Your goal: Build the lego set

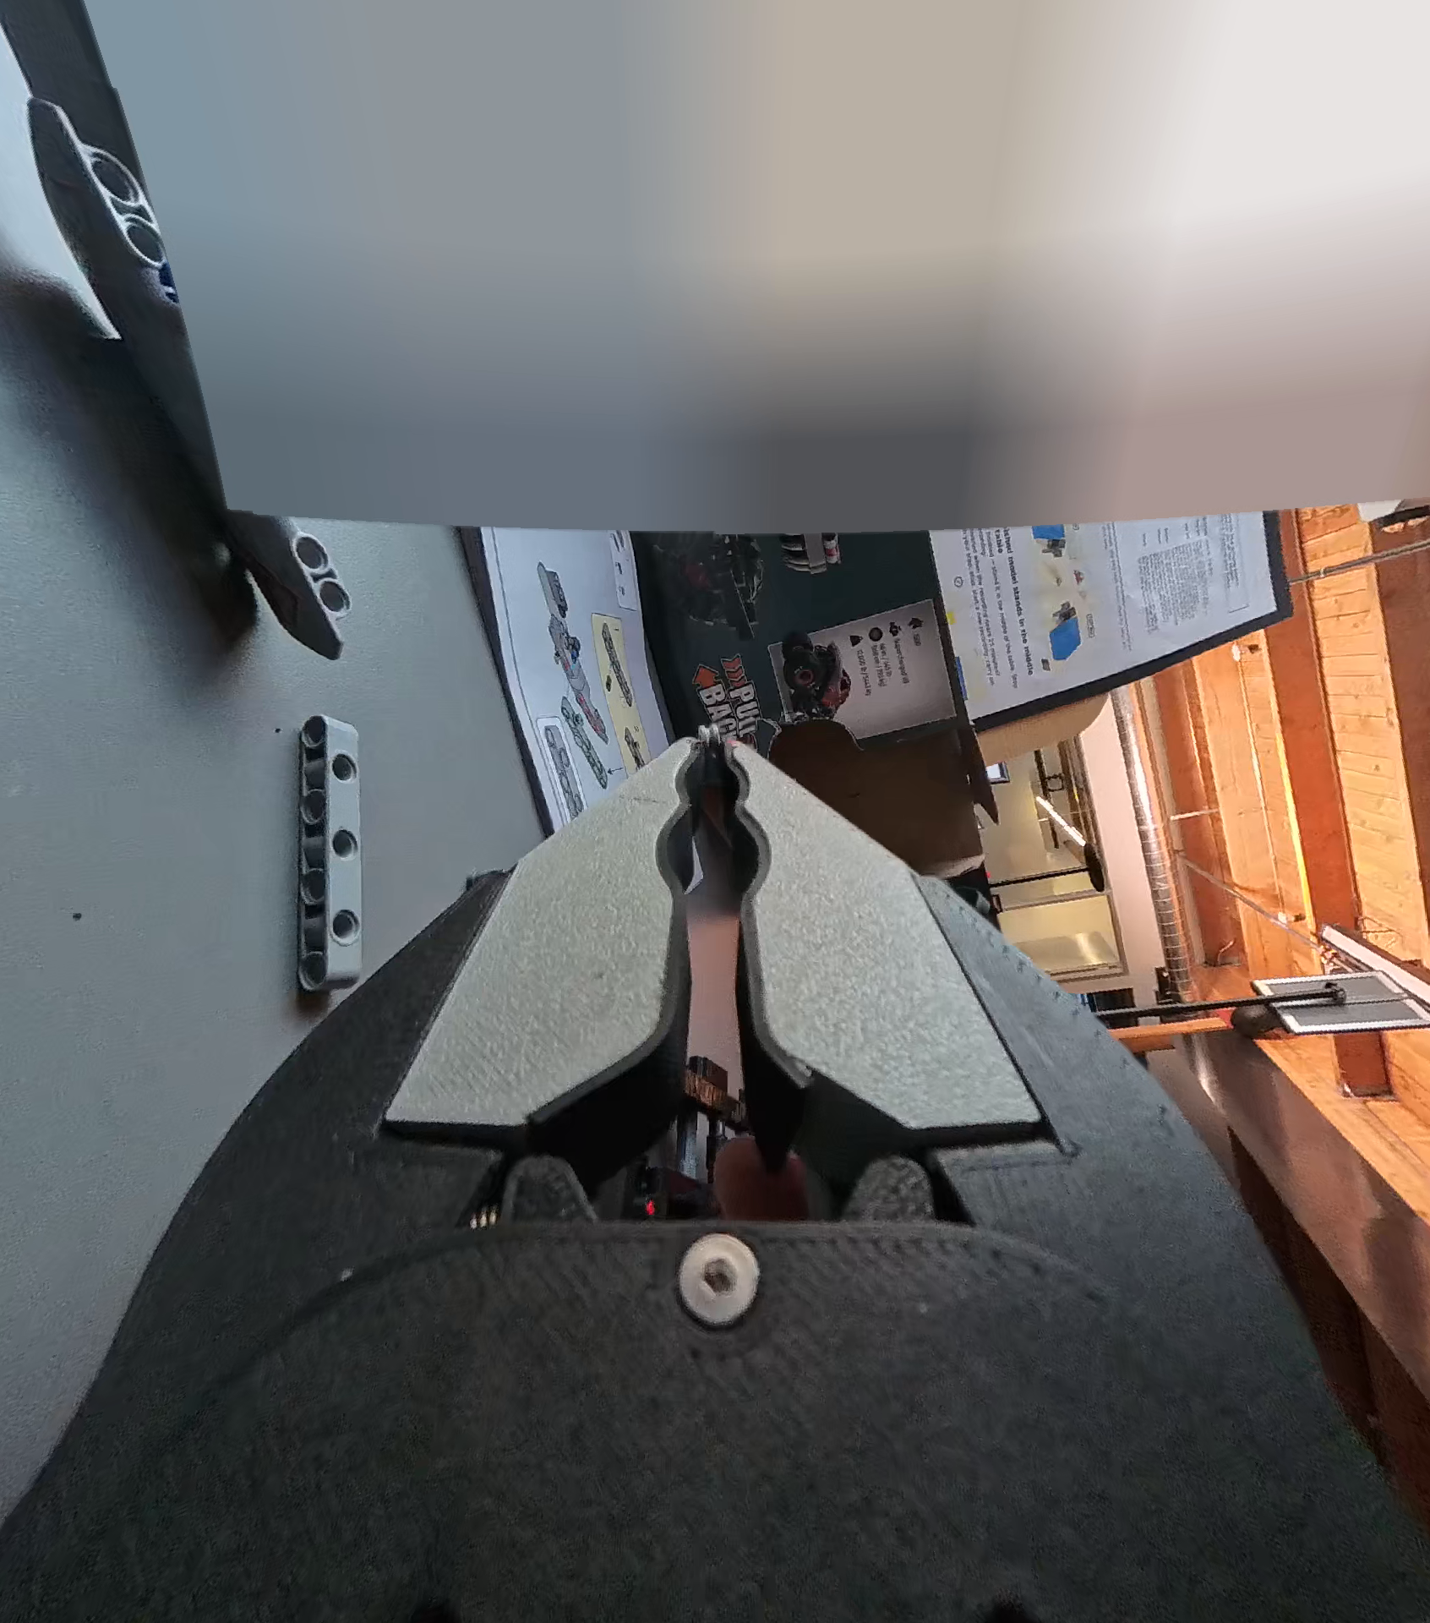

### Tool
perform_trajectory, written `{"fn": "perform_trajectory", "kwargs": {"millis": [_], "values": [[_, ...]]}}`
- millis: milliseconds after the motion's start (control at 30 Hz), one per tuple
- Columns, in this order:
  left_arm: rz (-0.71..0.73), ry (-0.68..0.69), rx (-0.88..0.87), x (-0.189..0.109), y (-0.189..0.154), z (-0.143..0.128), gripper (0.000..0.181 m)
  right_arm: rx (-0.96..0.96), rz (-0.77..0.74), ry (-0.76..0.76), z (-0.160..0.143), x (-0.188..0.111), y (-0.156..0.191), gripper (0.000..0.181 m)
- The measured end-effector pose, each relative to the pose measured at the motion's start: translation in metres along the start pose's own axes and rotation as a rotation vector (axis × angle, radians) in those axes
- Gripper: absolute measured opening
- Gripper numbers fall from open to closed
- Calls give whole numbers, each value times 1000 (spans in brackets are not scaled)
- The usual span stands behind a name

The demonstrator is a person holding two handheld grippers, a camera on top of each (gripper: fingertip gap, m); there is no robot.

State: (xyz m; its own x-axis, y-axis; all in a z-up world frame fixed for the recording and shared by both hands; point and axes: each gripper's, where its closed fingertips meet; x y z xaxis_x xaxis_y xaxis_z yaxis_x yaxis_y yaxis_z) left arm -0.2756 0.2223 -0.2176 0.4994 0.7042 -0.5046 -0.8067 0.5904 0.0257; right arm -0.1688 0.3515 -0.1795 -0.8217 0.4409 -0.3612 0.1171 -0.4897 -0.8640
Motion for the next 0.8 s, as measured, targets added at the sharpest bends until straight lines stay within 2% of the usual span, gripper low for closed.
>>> {"fn": "perform_trajectory", "kwargs": {"millis": [200,367,533,800], "values": [[4,9,7,1,0,-1,22,34,11,-12,-2,1,0,0],[1,8,1,1,0,-1,22,253,-59,11,-31,-4,-26,0],[-10,9,-16,1,1,-1,22,359,-119,-30,-37,-15,-42,0],[-14,14,-20,1,1,-1,22,706,159,-133,-40,1,-18,0]]}}
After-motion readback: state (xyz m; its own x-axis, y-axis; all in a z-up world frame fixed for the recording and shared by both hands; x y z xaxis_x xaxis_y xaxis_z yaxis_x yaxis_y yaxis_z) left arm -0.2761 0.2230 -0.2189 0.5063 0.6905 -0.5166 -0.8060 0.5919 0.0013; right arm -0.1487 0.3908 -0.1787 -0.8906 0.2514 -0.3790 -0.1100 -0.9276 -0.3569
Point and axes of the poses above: each gripper's, where its closed fingertips meet, x out along the fingers, z out of its top, y = z × x across the jaws, and after that the axes turned 14 degrees about z, right-handed
